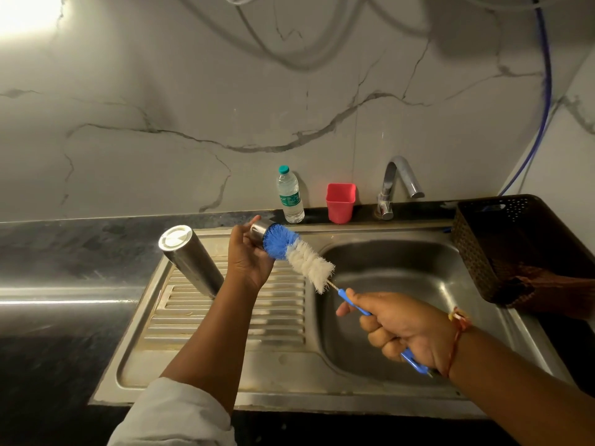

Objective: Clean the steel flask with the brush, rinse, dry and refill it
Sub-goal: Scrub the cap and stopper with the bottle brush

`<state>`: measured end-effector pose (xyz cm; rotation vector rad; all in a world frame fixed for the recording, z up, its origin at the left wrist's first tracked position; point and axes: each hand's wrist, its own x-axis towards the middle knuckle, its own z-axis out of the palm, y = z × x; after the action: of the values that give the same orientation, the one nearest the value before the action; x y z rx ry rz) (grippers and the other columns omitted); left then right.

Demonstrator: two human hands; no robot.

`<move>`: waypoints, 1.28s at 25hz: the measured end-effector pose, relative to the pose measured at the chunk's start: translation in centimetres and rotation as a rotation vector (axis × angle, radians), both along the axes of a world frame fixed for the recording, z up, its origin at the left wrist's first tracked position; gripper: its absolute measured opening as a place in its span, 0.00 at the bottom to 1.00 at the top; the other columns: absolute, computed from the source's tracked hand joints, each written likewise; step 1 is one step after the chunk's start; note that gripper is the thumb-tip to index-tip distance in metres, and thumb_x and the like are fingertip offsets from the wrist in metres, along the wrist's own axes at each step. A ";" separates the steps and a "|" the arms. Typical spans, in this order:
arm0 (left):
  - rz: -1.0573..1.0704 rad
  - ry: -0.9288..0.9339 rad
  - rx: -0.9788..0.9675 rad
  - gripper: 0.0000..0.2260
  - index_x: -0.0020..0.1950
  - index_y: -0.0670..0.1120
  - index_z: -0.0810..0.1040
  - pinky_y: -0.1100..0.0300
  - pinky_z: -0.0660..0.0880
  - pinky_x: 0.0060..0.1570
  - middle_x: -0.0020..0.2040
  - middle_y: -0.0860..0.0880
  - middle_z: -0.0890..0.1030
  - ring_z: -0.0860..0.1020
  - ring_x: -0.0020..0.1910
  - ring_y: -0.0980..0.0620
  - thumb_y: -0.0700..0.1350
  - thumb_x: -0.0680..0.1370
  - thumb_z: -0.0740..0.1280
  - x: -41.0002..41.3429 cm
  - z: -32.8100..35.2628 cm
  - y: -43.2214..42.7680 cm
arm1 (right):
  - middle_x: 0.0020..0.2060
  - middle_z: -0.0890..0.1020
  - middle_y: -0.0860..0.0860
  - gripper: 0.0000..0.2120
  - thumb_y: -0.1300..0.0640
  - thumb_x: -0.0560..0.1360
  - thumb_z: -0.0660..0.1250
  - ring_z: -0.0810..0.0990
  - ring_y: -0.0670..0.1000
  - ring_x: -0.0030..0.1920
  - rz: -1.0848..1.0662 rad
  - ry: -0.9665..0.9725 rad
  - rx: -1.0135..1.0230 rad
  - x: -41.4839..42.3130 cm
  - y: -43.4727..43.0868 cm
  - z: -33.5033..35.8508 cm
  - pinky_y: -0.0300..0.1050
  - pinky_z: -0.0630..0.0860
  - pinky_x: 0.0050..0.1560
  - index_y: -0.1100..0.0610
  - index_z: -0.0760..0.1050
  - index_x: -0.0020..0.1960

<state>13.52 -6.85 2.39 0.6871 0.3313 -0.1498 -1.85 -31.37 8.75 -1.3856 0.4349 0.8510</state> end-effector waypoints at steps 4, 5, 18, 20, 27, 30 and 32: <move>-0.119 0.070 0.144 0.33 0.72 0.40 0.73 0.41 0.78 0.64 0.67 0.37 0.79 0.81 0.63 0.39 0.61 0.76 0.71 1.0 0.3 -0.4 | 0.26 0.62 0.45 0.19 0.40 0.80 0.61 0.53 0.45 0.25 0.012 -0.173 -0.147 0.0 0.4 -0.3 0.36 0.49 0.25 0.55 0.80 0.51; -0.076 0.077 0.144 0.33 0.72 0.40 0.72 0.41 0.79 0.62 0.67 0.37 0.79 0.82 0.63 0.39 0.58 0.74 0.73 1.2 0.4 -0.2 | 0.26 0.62 0.45 0.19 0.40 0.80 0.61 0.54 0.45 0.25 0.009 -0.184 -0.148 0.0 0.3 -0.3 0.36 0.49 0.25 0.55 0.80 0.51; 0.114 -0.050 -0.133 0.14 0.61 0.41 0.76 0.52 0.79 0.60 0.50 0.40 0.82 0.81 0.52 0.44 0.47 0.80 0.64 0.5 2.6 -1.3 | 0.28 0.58 0.45 0.17 0.43 0.79 0.65 0.55 0.42 0.23 -0.101 0.168 0.282 0.6 0.3 0.7 0.33 0.54 0.18 0.56 0.79 0.55; 0.121 -0.062 -0.138 0.16 0.63 0.40 0.75 0.52 0.81 0.56 0.49 0.40 0.82 0.81 0.52 0.44 0.47 0.80 0.64 0.9 2.9 -1.2 | 0.27 0.58 0.45 0.16 0.43 0.79 0.65 0.55 0.42 0.22 -0.119 0.186 0.327 0.7 0.2 0.9 0.33 0.53 0.18 0.55 0.80 0.55; 0.082 -0.096 -0.051 0.23 0.72 0.39 0.70 0.48 0.79 0.61 0.60 0.38 0.79 0.80 0.61 0.42 0.45 0.79 0.65 1.5 2.7 -0.2 | 0.27 0.58 0.45 0.17 0.43 0.78 0.65 0.55 0.42 0.22 -0.126 0.185 0.309 0.6 -0.7 0.8 0.33 0.54 0.18 0.56 0.79 0.55; -0.031 -0.090 0.152 0.17 0.67 0.38 0.72 0.49 0.81 0.57 0.60 0.37 0.79 0.83 0.58 0.42 0.44 0.81 0.64 1.6 3.3 0.0 | 0.27 0.59 0.45 0.18 0.43 0.79 0.64 0.54 0.42 0.23 -0.112 0.155 0.245 0.6 -0.6 0.9 0.33 0.54 0.18 0.56 0.79 0.56; -0.012 -0.067 0.210 0.14 0.63 0.39 0.73 0.50 0.82 0.55 0.60 0.37 0.79 0.83 0.57 0.43 0.44 0.81 0.66 1.9 3.4 0.2 | 0.27 0.59 0.45 0.19 0.42 0.79 0.63 0.54 0.42 0.24 -0.103 0.114 0.196 0.4 -0.7 1.1 0.34 0.54 0.18 0.57 0.79 0.57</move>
<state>15.45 -6.70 5.80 0.8998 0.2812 -0.1040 -1.43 -32.07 9.84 -1.1295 0.4925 0.8666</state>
